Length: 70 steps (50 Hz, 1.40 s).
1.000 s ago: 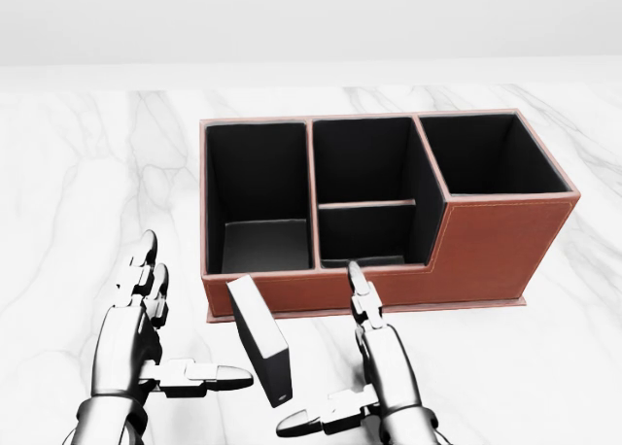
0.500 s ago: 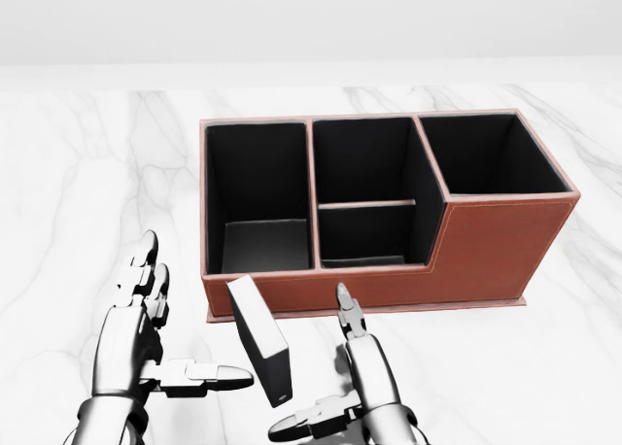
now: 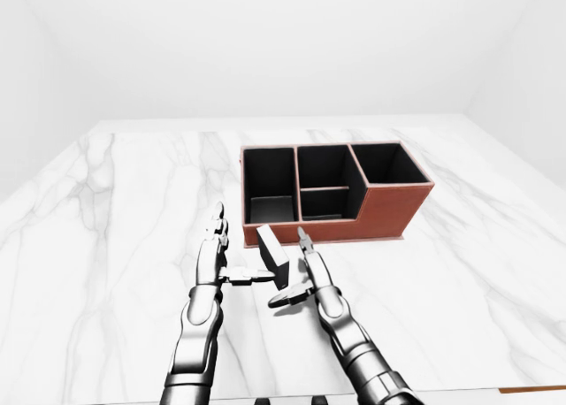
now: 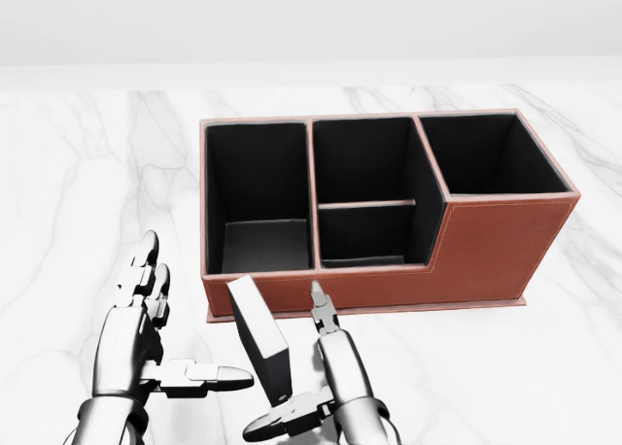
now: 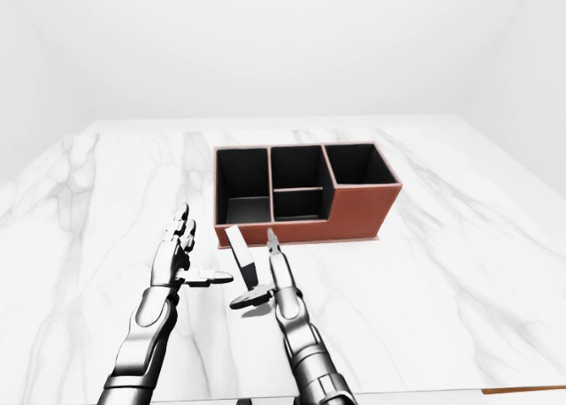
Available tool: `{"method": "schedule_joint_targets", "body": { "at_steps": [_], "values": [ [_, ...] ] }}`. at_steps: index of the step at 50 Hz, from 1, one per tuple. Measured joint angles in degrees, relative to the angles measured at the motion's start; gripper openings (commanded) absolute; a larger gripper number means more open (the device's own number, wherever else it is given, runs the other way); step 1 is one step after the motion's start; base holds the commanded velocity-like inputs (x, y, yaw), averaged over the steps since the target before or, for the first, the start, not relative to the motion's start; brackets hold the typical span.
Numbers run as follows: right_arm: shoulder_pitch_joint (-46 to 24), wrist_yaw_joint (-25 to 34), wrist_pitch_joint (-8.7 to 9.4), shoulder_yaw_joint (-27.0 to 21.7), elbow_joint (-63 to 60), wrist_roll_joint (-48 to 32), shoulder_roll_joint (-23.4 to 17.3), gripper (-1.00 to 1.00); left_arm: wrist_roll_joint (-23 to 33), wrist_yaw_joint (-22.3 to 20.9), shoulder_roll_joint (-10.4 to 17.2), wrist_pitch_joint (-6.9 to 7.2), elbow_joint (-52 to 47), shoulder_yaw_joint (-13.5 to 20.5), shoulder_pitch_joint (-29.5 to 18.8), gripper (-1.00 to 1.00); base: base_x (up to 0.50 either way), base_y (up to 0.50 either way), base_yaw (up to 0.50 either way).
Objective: Pick up the book and place it in the right compartment of the caddy.
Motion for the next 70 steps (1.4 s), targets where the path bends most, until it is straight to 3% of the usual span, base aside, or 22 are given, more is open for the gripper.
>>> {"method": "schedule_joint_targets", "body": {
  "at_steps": [12,13,14,38,45,52,62,70],
  "values": [
    [-4.56,-1.96,0.0,-0.58,7.86,-1.09,1.31,1.0,0.01,-0.09,-0.02,0.03,-0.02,-0.06,0.02,1.0,0.0,0.0,0.0],
    [-5.06,-2.16,0.0,-0.67,8.7,-1.19,1.44,0.82,0.02,-0.1,-0.02,0.06,-0.06,-0.07,0.02,1.0,0.0,0.0,0.0],
    [-5.6,-2.37,0.0,-0.79,9.61,-1.29,1.55,-1.0,0.02,-0.1,-0.02,0.11,-0.11,-0.08,0.03,1.0,0.0,0.0,0.0],
    [-13.68,-5.02,0.0,-4.46,22.03,-2.8,2.46,-1.0,-0.1,-0.22,-0.03,0.15,-0.02,-0.05,-0.07,1.0,0.0,0.0,0.0],
    [-12.29,-3.19,0.0,-5.03,19.27,-0.58,0.85,-1.0,-0.1,-0.11,-0.05,0.4,-0.2,-0.07,-0.06,1.0,0.0,0.0,0.0],
    [-8.19,-0.54,0.05,-5.47,8.62,2.31,-1.89,-1.0,-0.02,-0.01,-0.06,0.39,-0.13,-0.1,-0.04,1.0,0.0,0.0,0.0],
    [-3.39,2.25,4.84,-7.46,-12.12,8.75,-5.86,-1.0,0.12,0.07,-0.07,0.23,0.01,-0.14,0.03,1.0,0.0,0.0,0.0],
    [-1.25,3.29,6.58,-8.08,-20.19,11.72,-7.24,-1.0,0.16,0.08,-0.06,0.27,-0.08,-0.14,0.11,1.0,0.0,0.0,0.0]
  ]
}}
